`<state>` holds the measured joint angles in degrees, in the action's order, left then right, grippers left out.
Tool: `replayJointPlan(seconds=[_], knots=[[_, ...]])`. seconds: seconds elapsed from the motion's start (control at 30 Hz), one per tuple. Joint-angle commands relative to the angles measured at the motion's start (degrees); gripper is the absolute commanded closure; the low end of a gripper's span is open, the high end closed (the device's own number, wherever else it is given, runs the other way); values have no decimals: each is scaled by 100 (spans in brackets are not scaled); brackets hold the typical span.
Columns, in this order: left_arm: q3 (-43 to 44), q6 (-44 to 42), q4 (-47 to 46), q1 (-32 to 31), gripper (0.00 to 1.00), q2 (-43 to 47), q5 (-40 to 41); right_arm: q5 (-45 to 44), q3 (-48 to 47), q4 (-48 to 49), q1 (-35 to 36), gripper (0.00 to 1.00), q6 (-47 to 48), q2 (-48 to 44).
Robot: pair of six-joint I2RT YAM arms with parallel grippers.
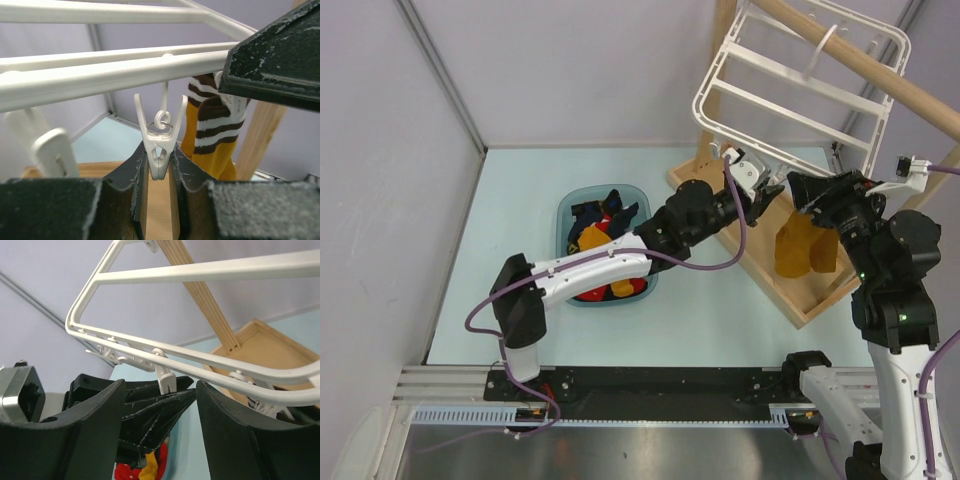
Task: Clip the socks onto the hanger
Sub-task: Open the clamp at the hanger.
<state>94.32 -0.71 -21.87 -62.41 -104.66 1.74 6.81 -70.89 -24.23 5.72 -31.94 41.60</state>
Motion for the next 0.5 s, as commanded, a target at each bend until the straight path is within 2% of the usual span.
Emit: replayJointPlan(seconds=[0.0, 0.23, 0.47], knots=[[-37, -386, -72, -131, 100, 332, 959, -452, -135, -108, 70, 38, -391, 23], [-46, -816, -116, -306, 100, 341, 1303, -855, -135, -135, 272, 39, -629, 163], [-11, -1255, -169, -473, 100, 289, 1540, -1480, -135, -82, 843, 39, -734, 287]])
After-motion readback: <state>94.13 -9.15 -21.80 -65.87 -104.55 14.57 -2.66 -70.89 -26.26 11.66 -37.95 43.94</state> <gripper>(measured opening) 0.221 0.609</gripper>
